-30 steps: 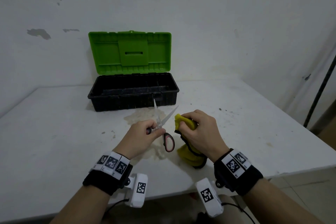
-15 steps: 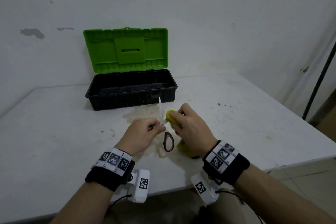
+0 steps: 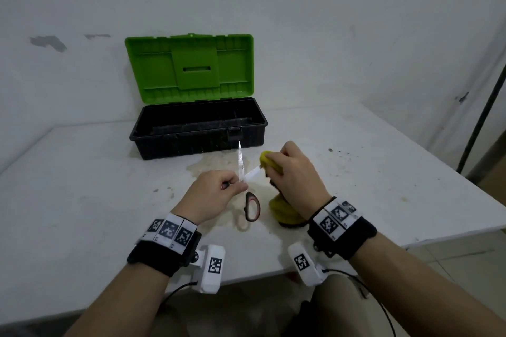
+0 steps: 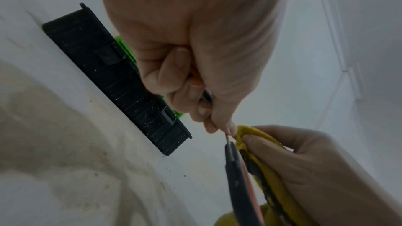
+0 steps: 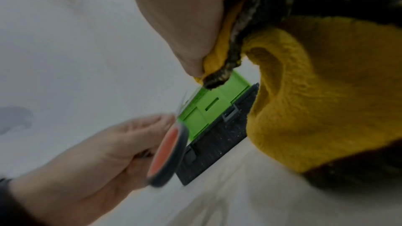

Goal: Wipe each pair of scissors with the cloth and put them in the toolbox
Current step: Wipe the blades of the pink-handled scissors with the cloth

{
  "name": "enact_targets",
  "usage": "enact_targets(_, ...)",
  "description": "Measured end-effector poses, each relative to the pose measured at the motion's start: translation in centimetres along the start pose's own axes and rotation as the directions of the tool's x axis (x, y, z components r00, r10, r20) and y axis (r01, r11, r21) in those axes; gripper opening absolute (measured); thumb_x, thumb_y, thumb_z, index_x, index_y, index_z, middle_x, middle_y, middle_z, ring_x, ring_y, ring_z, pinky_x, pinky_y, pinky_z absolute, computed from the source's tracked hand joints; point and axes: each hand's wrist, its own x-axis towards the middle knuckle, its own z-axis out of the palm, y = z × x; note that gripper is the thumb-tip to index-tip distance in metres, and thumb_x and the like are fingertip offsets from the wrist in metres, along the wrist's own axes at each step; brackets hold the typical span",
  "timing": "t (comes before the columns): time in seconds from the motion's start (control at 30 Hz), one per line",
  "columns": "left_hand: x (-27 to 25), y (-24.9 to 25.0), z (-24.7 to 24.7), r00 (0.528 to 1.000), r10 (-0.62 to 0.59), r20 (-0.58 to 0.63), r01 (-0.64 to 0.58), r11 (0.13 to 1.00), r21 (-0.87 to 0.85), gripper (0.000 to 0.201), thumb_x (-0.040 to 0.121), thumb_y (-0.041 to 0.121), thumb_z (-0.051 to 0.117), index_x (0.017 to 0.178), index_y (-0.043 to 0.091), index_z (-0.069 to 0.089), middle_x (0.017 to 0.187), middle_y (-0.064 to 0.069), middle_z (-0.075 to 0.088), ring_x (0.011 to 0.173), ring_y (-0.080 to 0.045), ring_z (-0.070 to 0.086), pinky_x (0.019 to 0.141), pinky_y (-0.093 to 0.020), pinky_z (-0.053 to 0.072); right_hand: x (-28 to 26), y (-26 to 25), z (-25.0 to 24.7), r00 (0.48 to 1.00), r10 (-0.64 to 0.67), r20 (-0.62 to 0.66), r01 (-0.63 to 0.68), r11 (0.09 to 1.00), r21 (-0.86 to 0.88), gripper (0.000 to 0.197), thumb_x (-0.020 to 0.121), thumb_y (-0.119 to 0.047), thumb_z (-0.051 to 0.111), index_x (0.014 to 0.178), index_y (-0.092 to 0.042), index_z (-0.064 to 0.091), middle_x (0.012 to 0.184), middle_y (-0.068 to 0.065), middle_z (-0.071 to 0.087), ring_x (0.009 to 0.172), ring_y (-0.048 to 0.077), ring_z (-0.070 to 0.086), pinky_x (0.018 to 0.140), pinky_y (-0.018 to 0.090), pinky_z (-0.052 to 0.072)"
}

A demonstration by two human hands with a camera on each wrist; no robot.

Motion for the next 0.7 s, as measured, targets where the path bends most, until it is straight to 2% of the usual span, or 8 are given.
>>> enact_targets(0.07, 0.0, -0.1, 0.0, 1.0, -0.026, -0.004, 0.026, 1.0, -0.007, 0.035, 0.092, 0.039, 0.067, 0.062, 0.025, 0.057, 0.057, 0.007, 0.047, 0.051, -0.005, 0.04, 0.054, -0.023, 0.034, 0.4, 0.6, -0.5, 0.999, 0.03, -0.036, -0.029, 0.999, 0.012, 0.009, 0.093, -0.019, 0.062, 0.094, -0.012, 0.068, 0.088, 0.001, 0.042, 0.061, 0.022, 0.052, 0.057, 0.042, 0.051)
enact_targets(0.23, 0.2, 0.3, 0.1, 1.0, 0.002, 0.006, -0.002, 1.0, -0.016, 0.031, 0.092, 0.04, 0.067, 0.071, 0.017, 0.065, 0.063, -0.01, 0.055, 0.056, -0.009, 0.045, 0.057, -0.028, 0.036, -1.2, -2.4, 0.4, 0.988, -0.142, 0.062, 0.142, 0.99, 0.001, 0.013, 0.091, -0.022, 0.062, 0.097, -0.011, 0.065, 0.087, 0.003, 0.043, 0.065, 0.021, 0.049, 0.053, 0.041, 0.05)
enact_targets(0.37, 0.2, 0.5, -0.2, 1.0, 0.012, 0.013, -0.013, 1.0, 0.02, 0.037, 0.091, 0.039, 0.068, 0.062, 0.021, 0.055, 0.057, 0.007, 0.045, 0.052, -0.007, 0.04, 0.053, -0.023, 0.032, -1.0, -1.8, 0.8, 0.993, -0.098, 0.072, 0.099, 0.995, -0.012, 0.011, 0.093, -0.023, 0.062, 0.094, -0.013, 0.066, 0.086, 0.002, 0.042, 0.062, 0.019, 0.047, 0.053, 0.042, 0.05)
enact_targets(0.5, -0.1, 0.5, -0.5, 1.0, -0.014, 0.022, 0.012, 0.996, 0.084, 0.036, 0.092, 0.039, 0.067, 0.062, 0.024, 0.054, 0.057, 0.008, 0.047, 0.052, -0.006, 0.041, 0.054, -0.023, 0.032, 0.6, 0.1, -0.4, 0.997, 0.067, 0.03, -0.066, 0.997, -0.029, 0.016, 0.094, -0.023, 0.059, 0.085, -0.014, 0.068, 0.087, 0.0, 0.042, 0.061, 0.021, 0.053, 0.061, 0.04, 0.052)
enact_targets(0.6, -0.1, 0.6, -0.5, 0.999, -0.024, 0.021, 0.021, 0.99, 0.138, 0.035, 0.091, 0.04, 0.068, 0.061, 0.026, 0.056, 0.059, 0.007, 0.051, 0.054, -0.008, 0.044, 0.054, -0.027, 0.033, 0.9, -0.9, -1.1, 0.999, 0.036, 0.034, -0.035, 0.999, -0.014, 0.018, 0.093, -0.024, 0.06, 0.085, -0.011, 0.069, 0.085, 0.001, 0.043, 0.062, 0.023, 0.053, 0.061, 0.038, 0.051)
enact_targets(0.7, 0.0, 0.9, -0.3, 1.0, -0.003, 0.002, 0.002, 0.971, 0.239, 0.031, 0.091, 0.043, 0.067, 0.065, 0.026, 0.06, 0.063, 0.004, 0.058, 0.059, -0.011, 0.051, 0.055, -0.029, 0.036, 0.2, -2.8, -0.5, 0.983, -0.011, 0.181, 0.02, 0.999, -0.047, 0.022, 0.093, -0.027, 0.058, 0.09, -0.009, 0.069, 0.087, 0.002, 0.045, 0.067, 0.024, 0.053, 0.063, 0.039, 0.049)
